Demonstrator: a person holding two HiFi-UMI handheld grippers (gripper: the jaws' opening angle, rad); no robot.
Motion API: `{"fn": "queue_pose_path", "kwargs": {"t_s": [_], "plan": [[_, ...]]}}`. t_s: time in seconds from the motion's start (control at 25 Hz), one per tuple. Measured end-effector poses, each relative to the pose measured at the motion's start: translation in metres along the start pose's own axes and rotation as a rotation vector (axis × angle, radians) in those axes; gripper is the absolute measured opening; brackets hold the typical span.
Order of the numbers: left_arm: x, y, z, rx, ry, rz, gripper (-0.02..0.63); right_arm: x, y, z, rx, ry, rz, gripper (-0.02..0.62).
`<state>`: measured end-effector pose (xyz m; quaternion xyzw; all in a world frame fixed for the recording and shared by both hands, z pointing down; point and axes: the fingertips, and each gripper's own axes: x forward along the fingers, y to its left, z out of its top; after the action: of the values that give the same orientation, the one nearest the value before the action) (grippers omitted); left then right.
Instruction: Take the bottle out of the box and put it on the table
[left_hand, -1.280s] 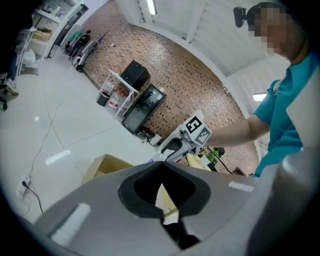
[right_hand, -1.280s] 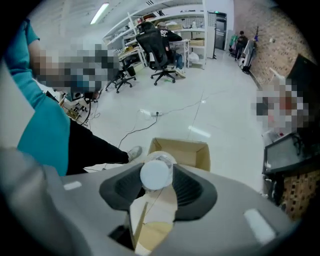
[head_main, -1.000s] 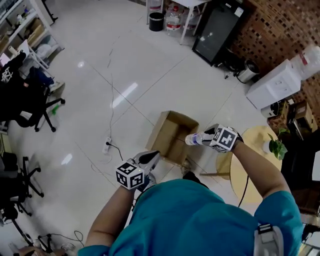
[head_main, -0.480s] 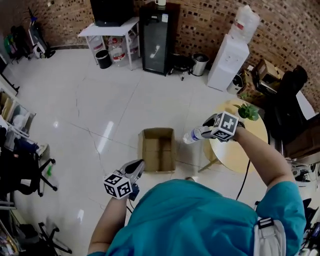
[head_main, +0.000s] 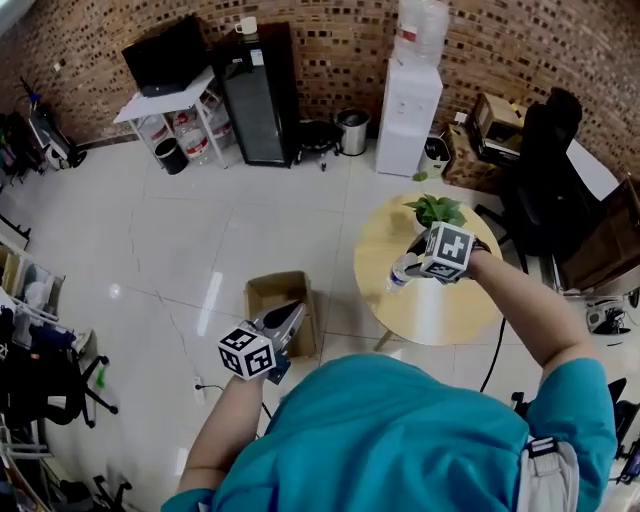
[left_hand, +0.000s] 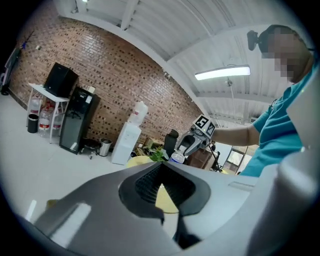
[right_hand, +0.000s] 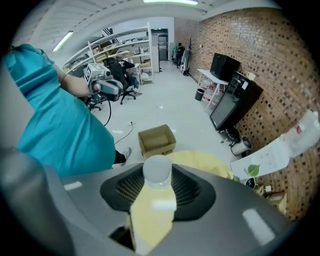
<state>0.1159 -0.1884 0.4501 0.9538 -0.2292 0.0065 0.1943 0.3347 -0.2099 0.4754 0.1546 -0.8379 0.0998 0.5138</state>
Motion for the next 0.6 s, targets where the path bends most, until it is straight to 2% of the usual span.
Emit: {"fn": "queue_pose_path", "kwargs": {"t_s": [0.24,0.4,0.44,0.56,0.6], "plan": [[0.142,-0.055,-0.026,-0.007,0.044,-0.117,0.000,-0.010,-0.026,-0.100,-0.012,0.038,-0.003,0.158],[0.197,-0.075,-0.042,0.031,0.100,-0.201,0.000,-0.011,-0.041,-0.140,0.033,0.037,-0.066,0.158],[0.207,-0.077,-0.049,0.035,0.112,-0.211,0.000,-0.009,-0.048,-0.155,0.045,0.054,-0.102,0.156],[0.239,-0.082,-0.083,0.061,0.159,-0.248,0.000,-0.006,-0.084,-0.229,0.090,0.184,-0.320,0.156],[0.251,-0.084,-0.096,0.072,0.175,-0.264,0.000,0.001,-0.089,-0.250,0.116,0.193,-0.354,0.156]]}}
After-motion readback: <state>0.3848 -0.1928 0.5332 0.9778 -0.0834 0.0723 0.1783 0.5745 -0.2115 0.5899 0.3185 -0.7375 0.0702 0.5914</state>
